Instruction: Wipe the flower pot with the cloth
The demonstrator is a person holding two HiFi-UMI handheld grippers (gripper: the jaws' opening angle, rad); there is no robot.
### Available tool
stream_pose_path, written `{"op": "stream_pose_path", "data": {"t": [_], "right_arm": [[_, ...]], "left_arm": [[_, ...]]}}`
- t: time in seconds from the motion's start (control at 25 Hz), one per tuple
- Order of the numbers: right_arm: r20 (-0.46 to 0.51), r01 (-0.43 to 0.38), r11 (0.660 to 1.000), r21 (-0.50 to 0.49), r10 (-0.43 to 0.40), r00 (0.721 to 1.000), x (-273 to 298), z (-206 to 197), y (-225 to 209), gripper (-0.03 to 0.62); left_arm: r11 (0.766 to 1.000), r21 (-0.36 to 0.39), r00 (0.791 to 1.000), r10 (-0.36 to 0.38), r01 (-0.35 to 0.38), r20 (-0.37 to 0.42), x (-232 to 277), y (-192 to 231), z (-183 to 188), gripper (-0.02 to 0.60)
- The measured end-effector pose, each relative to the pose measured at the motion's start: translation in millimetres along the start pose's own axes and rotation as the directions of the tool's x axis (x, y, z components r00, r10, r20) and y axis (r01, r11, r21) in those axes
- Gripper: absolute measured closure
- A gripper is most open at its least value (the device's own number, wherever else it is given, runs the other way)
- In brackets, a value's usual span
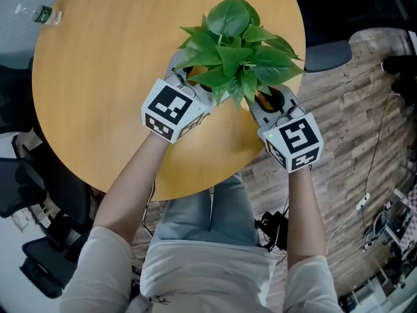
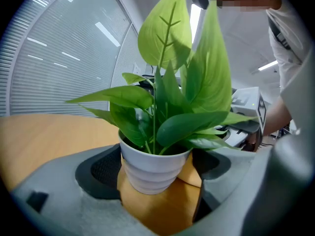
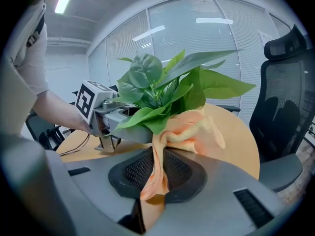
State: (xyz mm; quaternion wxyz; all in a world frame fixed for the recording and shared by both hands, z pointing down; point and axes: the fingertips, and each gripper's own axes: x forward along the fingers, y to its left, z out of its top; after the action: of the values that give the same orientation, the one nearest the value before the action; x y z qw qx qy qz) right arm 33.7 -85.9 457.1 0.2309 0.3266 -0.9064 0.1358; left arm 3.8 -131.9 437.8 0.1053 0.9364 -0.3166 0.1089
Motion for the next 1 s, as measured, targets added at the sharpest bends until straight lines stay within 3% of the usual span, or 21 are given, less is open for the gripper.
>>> {"op": "stream_pose_path", "data": {"t": [0.44,0.8,1.0], "right_arm": [[0.0,-0.006,1.0,0.009,0.006,1.0,-1,-4,6,0.539],[0.003,-0.016,1.0,0.013,0.016,1.0,-8,-8,14,0.539],[0.005,-0.016,1.0,0.019,0.016,1.0,-13,-11,13,0.539]], "left_arm": [[1.0,-0.015,1.0,0.022,-0.022,-0.014,-4,-3,-3,0.117],[0.974,-0.067,0.976,0.213,-0.216,-0.049,-22,-13,-11,0.117],[0.971,-0.086,0.974,0.222,-0.224,-0.04,-23,-19,-11,0.117]]}}
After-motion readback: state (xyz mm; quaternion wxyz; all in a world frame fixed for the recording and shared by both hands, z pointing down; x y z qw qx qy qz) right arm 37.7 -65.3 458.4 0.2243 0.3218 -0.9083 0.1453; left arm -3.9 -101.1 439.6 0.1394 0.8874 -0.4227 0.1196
